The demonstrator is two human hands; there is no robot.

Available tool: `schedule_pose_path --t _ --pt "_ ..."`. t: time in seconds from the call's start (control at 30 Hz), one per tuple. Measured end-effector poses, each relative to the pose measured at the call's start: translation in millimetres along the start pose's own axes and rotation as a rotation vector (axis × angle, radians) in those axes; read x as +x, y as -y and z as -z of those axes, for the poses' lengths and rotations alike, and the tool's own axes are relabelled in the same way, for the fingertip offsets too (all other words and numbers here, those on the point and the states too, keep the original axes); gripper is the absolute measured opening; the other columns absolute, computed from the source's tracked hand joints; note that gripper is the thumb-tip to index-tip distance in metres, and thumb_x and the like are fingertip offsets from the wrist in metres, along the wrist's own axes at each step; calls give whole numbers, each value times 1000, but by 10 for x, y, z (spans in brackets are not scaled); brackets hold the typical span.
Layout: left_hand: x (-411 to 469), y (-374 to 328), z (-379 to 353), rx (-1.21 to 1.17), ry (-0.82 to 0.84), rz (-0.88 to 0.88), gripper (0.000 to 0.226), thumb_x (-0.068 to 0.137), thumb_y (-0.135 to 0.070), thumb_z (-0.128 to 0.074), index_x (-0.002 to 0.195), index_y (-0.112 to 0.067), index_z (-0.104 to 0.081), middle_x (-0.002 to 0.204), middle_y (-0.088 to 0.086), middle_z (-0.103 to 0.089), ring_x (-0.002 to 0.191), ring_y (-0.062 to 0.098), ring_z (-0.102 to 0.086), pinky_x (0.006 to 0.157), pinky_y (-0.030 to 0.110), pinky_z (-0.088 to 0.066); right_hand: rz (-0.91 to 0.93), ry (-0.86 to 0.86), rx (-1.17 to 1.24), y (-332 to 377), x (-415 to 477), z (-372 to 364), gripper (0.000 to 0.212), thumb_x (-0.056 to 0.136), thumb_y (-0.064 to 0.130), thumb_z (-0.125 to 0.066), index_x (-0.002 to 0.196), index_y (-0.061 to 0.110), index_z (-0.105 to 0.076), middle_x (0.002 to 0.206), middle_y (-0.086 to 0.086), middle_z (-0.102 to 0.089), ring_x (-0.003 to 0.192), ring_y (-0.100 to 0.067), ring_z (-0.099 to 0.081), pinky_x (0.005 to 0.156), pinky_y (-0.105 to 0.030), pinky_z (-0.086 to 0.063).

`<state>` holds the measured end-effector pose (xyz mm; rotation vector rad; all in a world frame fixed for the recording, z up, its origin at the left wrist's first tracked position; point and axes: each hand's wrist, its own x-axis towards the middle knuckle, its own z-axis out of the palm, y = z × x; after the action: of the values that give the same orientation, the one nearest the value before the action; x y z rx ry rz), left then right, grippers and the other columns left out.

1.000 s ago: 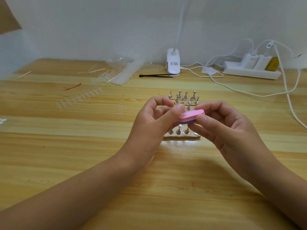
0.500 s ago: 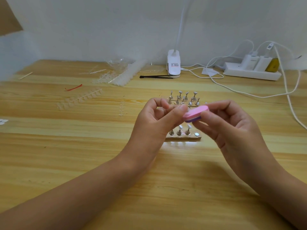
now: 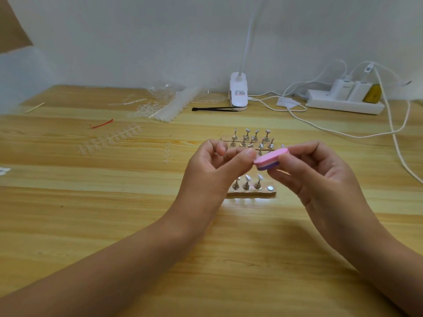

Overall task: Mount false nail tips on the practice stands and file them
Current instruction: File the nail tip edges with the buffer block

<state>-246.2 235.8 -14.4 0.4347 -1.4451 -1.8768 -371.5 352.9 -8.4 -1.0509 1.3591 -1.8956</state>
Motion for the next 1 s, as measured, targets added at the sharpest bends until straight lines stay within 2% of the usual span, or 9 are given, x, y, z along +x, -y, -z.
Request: schedule_pose_path --t 0.1,0.17,0.3,0.47,0.53,0.63,0.77,0.93,1.0 --pt "0 18 -4 46 -9 -13 32 84 -15 -73 84 -20 -41 91 2 -76 85 15 -73 79 25 -57 -44 132 -26 -33 -27 -46 26 73 38 -81 87 22 -67 97 -14 -74 93 -30 -72 79 -28 -56" --pt "-2 33 -15 67 -3 -7 32 86 -14 -73 83 -20 -41 89 -1 -76 80 12 -72 73 21 -56 -24 108 -32 -35 -23 -59 24 74 36 -81 86 20 -68 94 -13 -74 89 -29 -72 78 -28 -57" --pt "15 10 23 12 -17 4 35 81 -19 -76 82 -19 -40 90 3 -76 94 16 -72 90 28 -56 11 -127 32 48 61 98 18 68 35 -78 79 26 -67 85 -3 -73 82 -18 -70 73 -21 -55" --pt "12 13 26 15 -23 0 35 83 -18 -75 82 -19 -40 94 8 -76 93 19 -73 87 29 -57 8 81 -103 -39 9 9 22 73 35 -80 87 25 -66 88 -7 -73 82 -26 -72 74 -26 -57" --pt "7 17 2 31 -4 0 37 83 -17 -76 81 -19 -39 96 7 -76 92 21 -73 88 31 -57 19 41 -69 -39 16 -10 18 76 32 -78 91 26 -69 91 -5 -74 87 -27 -72 79 -29 -58" --pt "3 -1 -17 38 12 -3 39 77 -23 -77 81 -19 -39 92 2 -77 90 15 -73 91 30 -57 68 -85 -3 28 39 61 14 78 33 -76 90 29 -71 88 0 -73 87 -19 -71 79 -24 -55" --pt "-9 6 -12 76 21 1 36 84 -18 -74 81 -19 -39 94 5 -77 94 20 -73 93 37 -56 15 100 -126 4 -16 3 29 75 38 -80 93 18 -68 90 -11 -75 87 -27 -73 80 -30 -57" --pt "1 -12 5 37 35 -3 38 84 -19 -74 80 -19 -36 94 5 -77 93 18 -73 91 30 -57 93 -54 -39 47 -1 13 20 75 36 -79 89 26 -69 87 -3 -74 87 -23 -72 83 -31 -57" --pt "-5 6 5 29 45 -3 37 84 -17 -73 80 -19 -37 93 6 -77 92 19 -73 89 28 -57 70 25 -60 37 -13 17 21 75 36 -80 88 25 -69 86 -6 -74 85 -25 -72 82 -32 -58"
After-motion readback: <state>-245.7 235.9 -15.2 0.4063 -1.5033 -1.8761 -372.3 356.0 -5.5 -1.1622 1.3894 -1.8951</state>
